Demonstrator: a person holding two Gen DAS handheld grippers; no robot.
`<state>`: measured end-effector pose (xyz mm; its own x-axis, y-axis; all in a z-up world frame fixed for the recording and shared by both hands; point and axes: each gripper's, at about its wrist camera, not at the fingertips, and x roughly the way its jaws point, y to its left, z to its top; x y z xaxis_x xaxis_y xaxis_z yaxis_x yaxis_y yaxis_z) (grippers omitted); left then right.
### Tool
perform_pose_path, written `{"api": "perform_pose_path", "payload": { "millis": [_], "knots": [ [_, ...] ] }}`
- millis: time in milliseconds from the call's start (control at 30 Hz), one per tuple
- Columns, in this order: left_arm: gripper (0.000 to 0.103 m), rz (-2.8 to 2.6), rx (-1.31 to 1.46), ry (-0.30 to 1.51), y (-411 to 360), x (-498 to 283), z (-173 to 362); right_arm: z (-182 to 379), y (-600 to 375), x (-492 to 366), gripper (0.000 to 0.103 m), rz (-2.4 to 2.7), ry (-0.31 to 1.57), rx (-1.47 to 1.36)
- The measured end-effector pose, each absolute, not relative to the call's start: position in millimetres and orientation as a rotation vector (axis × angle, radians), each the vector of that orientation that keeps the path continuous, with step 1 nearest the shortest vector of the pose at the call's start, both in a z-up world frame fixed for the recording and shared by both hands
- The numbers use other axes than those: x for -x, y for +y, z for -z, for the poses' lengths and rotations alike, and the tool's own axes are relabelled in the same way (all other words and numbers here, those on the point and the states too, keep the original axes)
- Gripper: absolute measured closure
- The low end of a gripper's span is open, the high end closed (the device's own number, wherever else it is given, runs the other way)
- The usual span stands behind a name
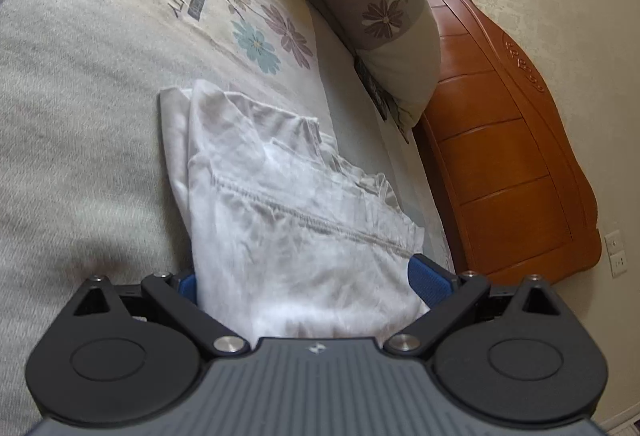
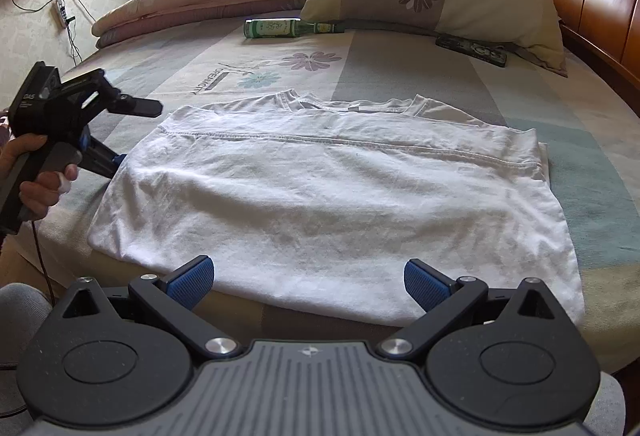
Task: Fold clothes
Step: 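Close the left gripper on the white shirt's long side edge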
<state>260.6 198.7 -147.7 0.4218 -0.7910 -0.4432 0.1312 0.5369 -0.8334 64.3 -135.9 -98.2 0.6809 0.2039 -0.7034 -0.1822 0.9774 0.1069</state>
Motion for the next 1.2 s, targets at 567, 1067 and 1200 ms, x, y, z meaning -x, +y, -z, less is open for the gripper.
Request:
{"api": "perform_pose_path", "payload": {
  "millis": [567, 1067, 1200],
  "knots": [
    [0.019, 0.674, 0.758, 1.043, 179.7, -262.9, 147.9, 101.8, -143.0, -61.0, 0.000, -0.247, 0.780, -0.059],
    [0.090, 0.610, 0.689, 1.083, 188.5, -248.7, 166.8, 99.4, -170.9, -100.9, 0.000, -0.348, 0.738, -0.318],
    [0.090, 0.595, 0.654, 1.058, 185.0, -245.5, 162.5, 102.5, -163.4, -136.1, 0.000, -0.373, 0.747, -0.432]
  ]
}}
